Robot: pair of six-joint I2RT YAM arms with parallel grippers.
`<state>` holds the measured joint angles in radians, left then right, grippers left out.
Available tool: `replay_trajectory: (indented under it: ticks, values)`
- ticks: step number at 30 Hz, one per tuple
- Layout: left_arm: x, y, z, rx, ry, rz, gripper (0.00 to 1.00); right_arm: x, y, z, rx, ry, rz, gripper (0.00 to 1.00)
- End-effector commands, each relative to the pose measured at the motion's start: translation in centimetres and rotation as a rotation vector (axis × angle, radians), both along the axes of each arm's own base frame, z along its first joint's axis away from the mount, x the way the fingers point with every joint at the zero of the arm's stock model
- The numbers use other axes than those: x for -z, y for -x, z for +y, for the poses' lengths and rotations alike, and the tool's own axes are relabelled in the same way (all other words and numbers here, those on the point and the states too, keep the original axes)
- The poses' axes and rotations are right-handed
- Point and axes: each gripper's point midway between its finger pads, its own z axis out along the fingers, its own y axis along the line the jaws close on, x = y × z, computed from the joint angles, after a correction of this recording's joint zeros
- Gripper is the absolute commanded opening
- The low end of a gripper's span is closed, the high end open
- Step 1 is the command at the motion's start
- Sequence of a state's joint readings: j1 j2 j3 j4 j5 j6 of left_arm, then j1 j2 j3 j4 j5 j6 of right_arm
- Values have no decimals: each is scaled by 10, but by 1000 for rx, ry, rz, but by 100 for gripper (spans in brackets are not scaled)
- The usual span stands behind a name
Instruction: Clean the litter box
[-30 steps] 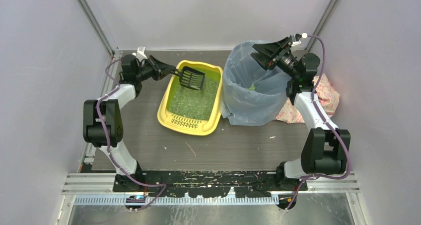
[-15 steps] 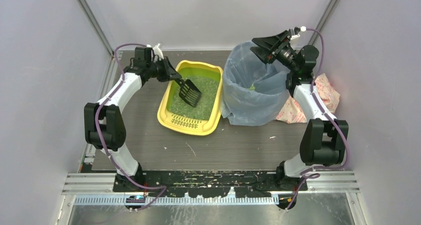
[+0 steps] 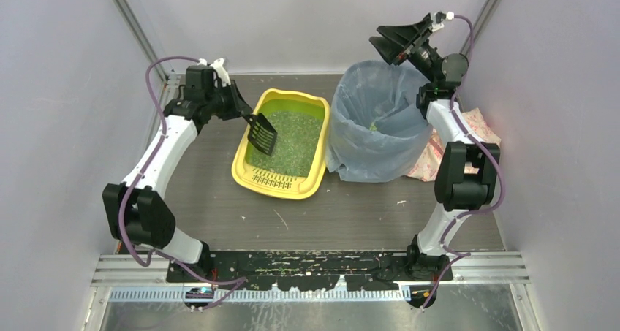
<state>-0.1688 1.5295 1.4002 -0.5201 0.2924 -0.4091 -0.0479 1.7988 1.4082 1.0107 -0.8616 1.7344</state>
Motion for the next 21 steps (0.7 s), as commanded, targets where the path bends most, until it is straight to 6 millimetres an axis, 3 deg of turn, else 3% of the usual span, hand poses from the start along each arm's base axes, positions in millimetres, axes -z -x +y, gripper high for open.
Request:
replay_trajectory:
  ticks: [1, 9, 21]
  values:
    - [-11, 0, 15, -67, -109, -83, 0, 46, -23, -2, -52, -106, 31, 62]
    - [-15, -22, -1, -58, -131, -93, 0, 20, -14, -2, -55, -84, -70, 63]
    - [-10, -58, -31, -6, -81, -116, 0, -13, 37, 26, -126, 1, -115, 64]
